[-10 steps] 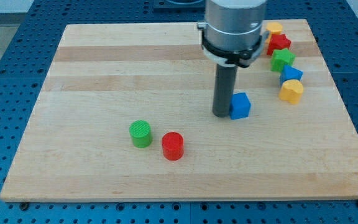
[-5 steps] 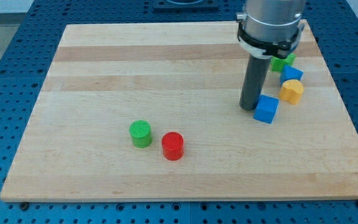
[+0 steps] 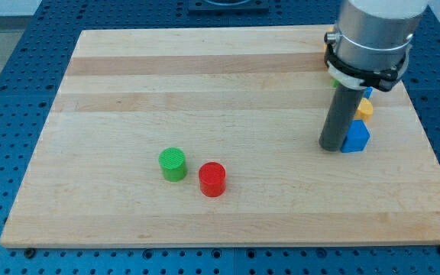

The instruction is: Move the blue cube closer to the yellow heart

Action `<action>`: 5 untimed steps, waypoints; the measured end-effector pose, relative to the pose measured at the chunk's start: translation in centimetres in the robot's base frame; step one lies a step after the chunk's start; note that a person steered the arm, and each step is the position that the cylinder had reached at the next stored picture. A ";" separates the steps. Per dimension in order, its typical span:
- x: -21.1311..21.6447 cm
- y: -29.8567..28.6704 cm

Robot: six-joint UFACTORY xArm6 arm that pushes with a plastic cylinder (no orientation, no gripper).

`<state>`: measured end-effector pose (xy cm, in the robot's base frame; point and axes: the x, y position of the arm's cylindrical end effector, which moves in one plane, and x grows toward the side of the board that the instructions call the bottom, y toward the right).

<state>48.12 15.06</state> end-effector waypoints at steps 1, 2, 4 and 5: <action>0.0 0.8; 0.0 1.2; -1.2 -4.2; -3.3 -10.4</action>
